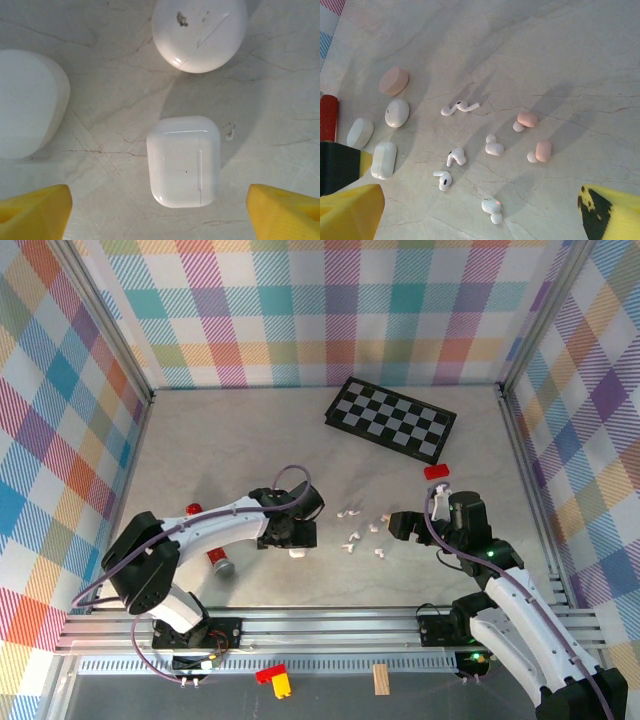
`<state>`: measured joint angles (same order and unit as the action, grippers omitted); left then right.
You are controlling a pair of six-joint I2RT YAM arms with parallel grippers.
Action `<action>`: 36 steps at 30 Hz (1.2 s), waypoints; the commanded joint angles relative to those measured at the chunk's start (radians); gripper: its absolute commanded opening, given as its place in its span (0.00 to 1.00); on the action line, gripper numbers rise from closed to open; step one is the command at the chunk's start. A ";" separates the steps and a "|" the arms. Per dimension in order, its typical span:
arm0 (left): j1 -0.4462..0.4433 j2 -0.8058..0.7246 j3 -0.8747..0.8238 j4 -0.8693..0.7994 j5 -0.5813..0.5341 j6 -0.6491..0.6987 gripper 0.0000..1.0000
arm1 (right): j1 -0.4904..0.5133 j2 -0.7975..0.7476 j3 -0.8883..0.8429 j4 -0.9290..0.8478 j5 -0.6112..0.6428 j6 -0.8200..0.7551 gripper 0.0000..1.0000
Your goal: Insert the wireless bluetooth earbuds into the charging case
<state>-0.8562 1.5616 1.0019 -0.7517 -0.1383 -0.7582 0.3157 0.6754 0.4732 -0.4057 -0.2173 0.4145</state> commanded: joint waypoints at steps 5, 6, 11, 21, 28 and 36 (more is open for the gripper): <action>-0.006 0.114 0.074 -0.017 0.036 -0.031 0.73 | 0.004 -0.011 0.032 -0.065 -0.014 -0.063 0.99; -0.006 0.123 0.073 -0.015 0.033 -0.036 0.70 | 0.005 -0.013 0.036 -0.072 -0.011 -0.071 0.99; -0.006 0.152 0.065 -0.001 0.022 -0.039 0.65 | 0.005 -0.013 0.035 -0.061 -0.022 -0.072 0.99; -0.006 0.237 0.078 0.051 0.031 -0.030 0.53 | 0.004 -0.002 0.028 -0.015 -0.067 -0.004 0.99; -0.006 0.219 0.087 0.050 0.024 -0.041 0.42 | 0.004 0.004 0.021 0.011 -0.119 0.013 0.99; 0.013 0.040 0.128 0.036 -0.007 -0.082 0.44 | 0.104 0.037 0.012 0.143 -0.110 -0.029 0.99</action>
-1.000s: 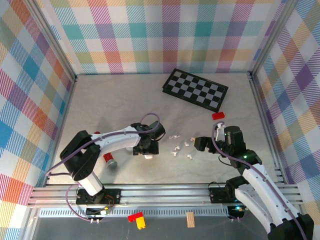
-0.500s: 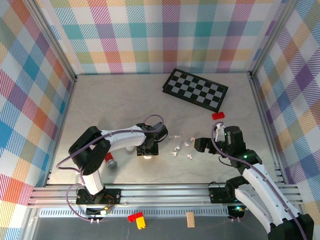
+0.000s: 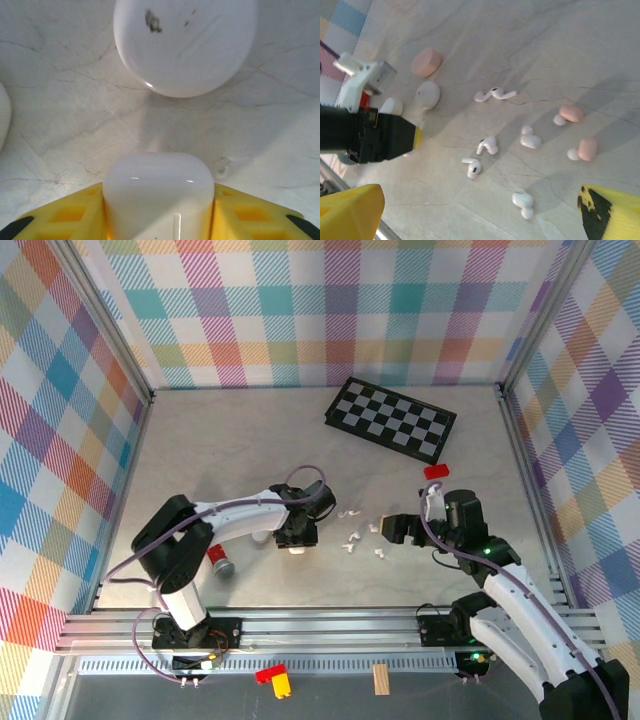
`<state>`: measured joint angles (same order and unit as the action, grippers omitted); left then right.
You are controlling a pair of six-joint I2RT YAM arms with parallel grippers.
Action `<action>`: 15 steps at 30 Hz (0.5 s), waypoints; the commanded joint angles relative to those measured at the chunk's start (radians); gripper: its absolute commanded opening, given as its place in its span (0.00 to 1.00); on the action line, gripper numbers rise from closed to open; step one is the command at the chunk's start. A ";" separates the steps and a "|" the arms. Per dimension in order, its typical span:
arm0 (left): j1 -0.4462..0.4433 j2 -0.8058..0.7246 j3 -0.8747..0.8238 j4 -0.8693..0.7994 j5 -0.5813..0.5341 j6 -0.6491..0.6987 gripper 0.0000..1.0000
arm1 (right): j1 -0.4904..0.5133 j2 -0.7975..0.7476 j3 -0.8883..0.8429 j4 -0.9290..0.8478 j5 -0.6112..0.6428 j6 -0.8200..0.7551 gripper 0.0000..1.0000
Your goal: Insert the wireless bluetooth earbuds into the charging case
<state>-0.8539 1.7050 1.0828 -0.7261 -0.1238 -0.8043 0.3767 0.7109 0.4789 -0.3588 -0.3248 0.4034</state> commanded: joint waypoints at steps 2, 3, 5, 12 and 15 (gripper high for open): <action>0.024 -0.156 0.053 0.025 -0.021 -0.052 0.44 | 0.093 0.015 -0.006 0.175 0.011 0.002 0.99; 0.034 -0.183 0.054 0.037 -0.016 -0.062 0.44 | 0.119 0.029 -0.012 0.224 0.016 0.012 0.99; 0.053 -0.223 0.060 0.054 -0.018 -0.083 0.44 | 0.155 0.069 -0.019 0.334 0.013 0.039 0.99; 0.156 -0.333 0.050 0.223 0.057 -0.211 0.45 | 0.234 0.280 0.061 0.641 -0.053 0.043 0.99; 0.168 -0.342 0.076 0.265 0.084 -0.234 0.45 | 0.247 0.342 0.098 0.702 -0.066 0.037 0.95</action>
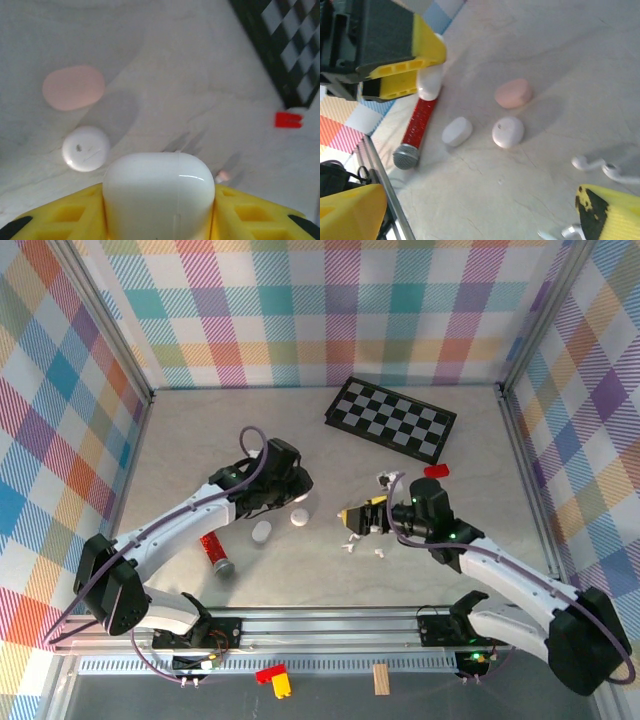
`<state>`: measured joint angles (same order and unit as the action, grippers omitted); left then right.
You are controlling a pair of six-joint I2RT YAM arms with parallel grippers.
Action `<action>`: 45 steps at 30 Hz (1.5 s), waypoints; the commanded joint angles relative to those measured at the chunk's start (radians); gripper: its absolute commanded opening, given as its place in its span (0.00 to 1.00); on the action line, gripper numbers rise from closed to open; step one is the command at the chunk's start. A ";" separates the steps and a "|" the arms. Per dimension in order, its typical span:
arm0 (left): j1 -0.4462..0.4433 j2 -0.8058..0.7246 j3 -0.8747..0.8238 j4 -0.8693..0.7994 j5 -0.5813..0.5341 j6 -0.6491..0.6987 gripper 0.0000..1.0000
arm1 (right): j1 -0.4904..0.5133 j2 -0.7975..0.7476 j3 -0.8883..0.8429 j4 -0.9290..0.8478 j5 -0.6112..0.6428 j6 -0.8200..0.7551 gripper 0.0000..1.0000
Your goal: Insert the wireless bluetooth earbuds into the charging case
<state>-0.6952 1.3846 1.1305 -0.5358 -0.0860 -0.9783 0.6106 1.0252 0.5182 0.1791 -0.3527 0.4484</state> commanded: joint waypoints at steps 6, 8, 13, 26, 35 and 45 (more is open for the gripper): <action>0.022 -0.033 0.019 0.186 0.123 -0.144 0.46 | 0.024 0.131 0.145 0.248 -0.061 -0.019 0.80; 0.022 -0.033 0.017 0.213 0.130 -0.154 0.46 | 0.025 0.176 0.178 0.281 -0.079 -0.024 0.75; 0.022 -0.029 0.023 0.249 0.137 -0.171 0.46 | 0.025 0.257 0.257 0.297 -0.129 -0.042 0.66; 0.022 -0.043 0.013 0.306 0.162 -0.201 0.47 | 0.029 0.361 0.308 0.335 -0.139 -0.063 0.51; 0.022 -0.059 0.021 0.302 0.153 -0.207 0.47 | 0.029 0.340 0.267 0.334 -0.101 -0.090 0.48; 0.020 -0.055 0.047 0.283 0.179 -0.200 0.47 | 0.029 0.357 0.273 0.380 -0.085 -0.090 0.47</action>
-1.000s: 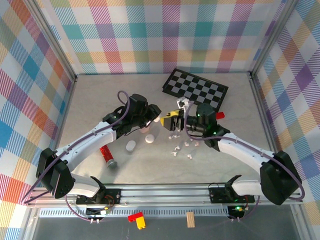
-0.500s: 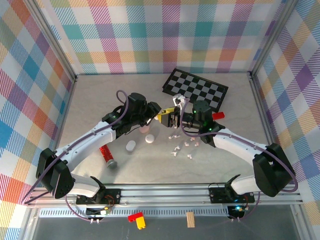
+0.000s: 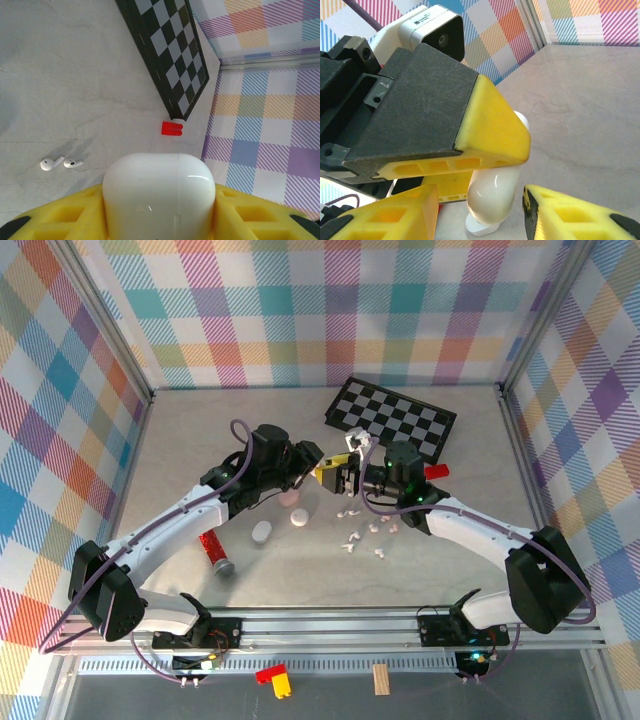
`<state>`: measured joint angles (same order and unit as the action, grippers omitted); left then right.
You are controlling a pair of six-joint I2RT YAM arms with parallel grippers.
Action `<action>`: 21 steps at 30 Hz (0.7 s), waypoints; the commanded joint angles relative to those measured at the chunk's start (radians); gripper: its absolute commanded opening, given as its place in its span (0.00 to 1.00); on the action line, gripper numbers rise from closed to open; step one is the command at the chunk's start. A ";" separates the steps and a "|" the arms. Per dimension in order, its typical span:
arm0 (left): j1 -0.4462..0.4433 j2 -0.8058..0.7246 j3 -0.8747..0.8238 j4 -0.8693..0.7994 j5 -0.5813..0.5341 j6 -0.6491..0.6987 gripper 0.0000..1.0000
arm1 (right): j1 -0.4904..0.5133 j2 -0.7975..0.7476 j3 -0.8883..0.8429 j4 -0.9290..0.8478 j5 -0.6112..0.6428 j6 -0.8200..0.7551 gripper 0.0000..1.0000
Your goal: Insert the wireless bluetooth earbuds into the charging case
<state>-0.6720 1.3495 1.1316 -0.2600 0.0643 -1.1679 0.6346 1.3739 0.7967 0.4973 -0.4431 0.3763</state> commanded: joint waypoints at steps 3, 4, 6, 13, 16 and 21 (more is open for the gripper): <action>-0.003 -0.019 0.063 -0.009 0.039 -0.009 0.47 | 0.005 0.025 0.010 0.083 -0.012 -0.019 0.46; -0.002 -0.018 0.071 -0.009 0.043 -0.005 0.47 | 0.005 0.030 0.012 0.087 -0.013 -0.022 0.45; -0.002 -0.011 0.096 -0.059 0.055 0.007 0.47 | 0.006 0.039 0.011 0.108 -0.011 -0.023 0.44; -0.002 -0.014 0.113 -0.087 0.056 0.012 0.47 | 0.005 0.036 -0.011 0.160 0.006 -0.020 0.29; -0.002 -0.024 0.101 -0.087 0.045 0.004 0.47 | 0.005 0.016 -0.013 0.141 0.024 -0.037 0.30; -0.002 -0.021 0.101 -0.088 0.044 -0.001 0.47 | 0.004 0.012 0.009 0.141 0.028 -0.047 0.33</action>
<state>-0.6716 1.3506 1.2156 -0.3187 0.0891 -1.1614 0.6411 1.4109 0.7944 0.5945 -0.4305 0.3500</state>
